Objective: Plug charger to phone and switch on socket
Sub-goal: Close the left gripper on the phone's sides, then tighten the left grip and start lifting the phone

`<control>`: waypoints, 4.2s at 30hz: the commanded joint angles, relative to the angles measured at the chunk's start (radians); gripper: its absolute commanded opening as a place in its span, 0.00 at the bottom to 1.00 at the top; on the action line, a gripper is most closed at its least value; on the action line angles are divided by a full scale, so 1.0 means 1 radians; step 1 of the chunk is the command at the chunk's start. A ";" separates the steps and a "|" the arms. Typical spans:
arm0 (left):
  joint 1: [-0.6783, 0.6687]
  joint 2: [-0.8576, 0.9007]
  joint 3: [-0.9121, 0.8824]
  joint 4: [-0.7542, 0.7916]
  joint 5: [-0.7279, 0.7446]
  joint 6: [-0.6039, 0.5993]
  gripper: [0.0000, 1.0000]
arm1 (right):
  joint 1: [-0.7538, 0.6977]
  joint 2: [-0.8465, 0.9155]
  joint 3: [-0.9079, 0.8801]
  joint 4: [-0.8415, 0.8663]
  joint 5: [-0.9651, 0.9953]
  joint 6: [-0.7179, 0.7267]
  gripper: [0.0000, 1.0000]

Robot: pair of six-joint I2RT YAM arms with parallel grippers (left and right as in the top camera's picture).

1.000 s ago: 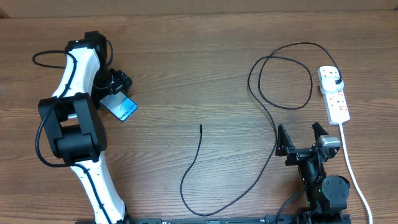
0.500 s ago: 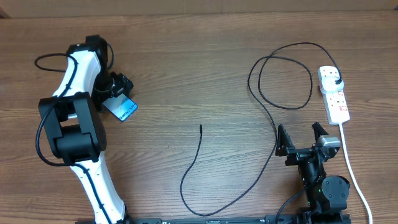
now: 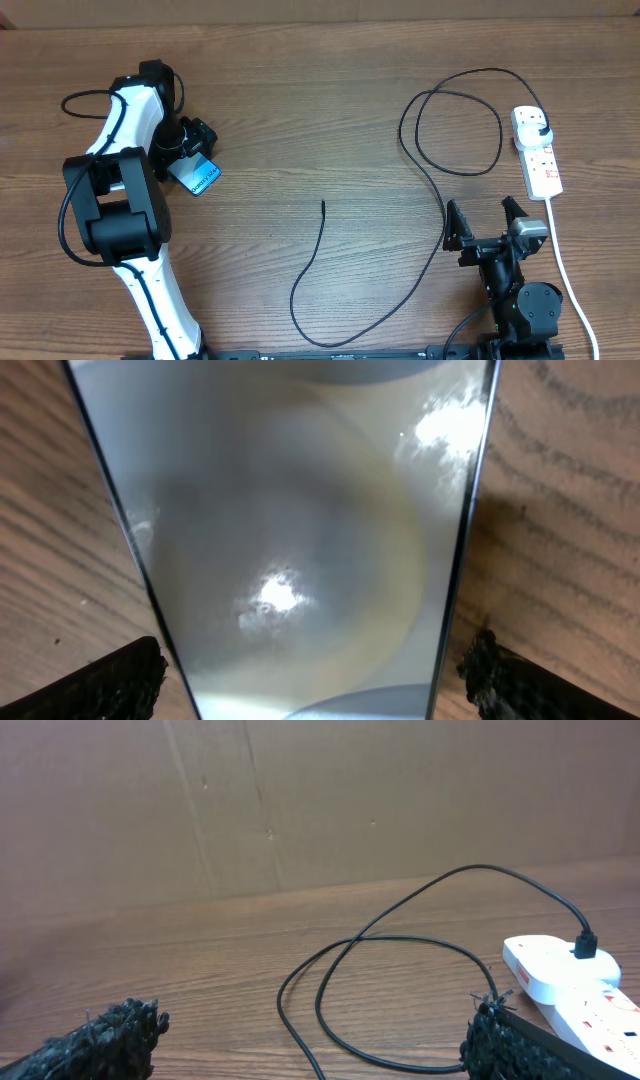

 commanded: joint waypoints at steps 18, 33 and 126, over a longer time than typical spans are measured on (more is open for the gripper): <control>0.005 0.018 -0.065 0.044 0.010 0.019 1.00 | -0.003 -0.009 -0.011 0.005 0.007 -0.005 1.00; 0.023 0.018 -0.065 0.080 0.010 -0.005 1.00 | -0.003 -0.009 -0.011 0.005 0.007 -0.005 1.00; 0.032 0.018 -0.065 0.038 0.037 -0.022 0.91 | -0.003 -0.009 -0.011 0.005 0.007 -0.005 1.00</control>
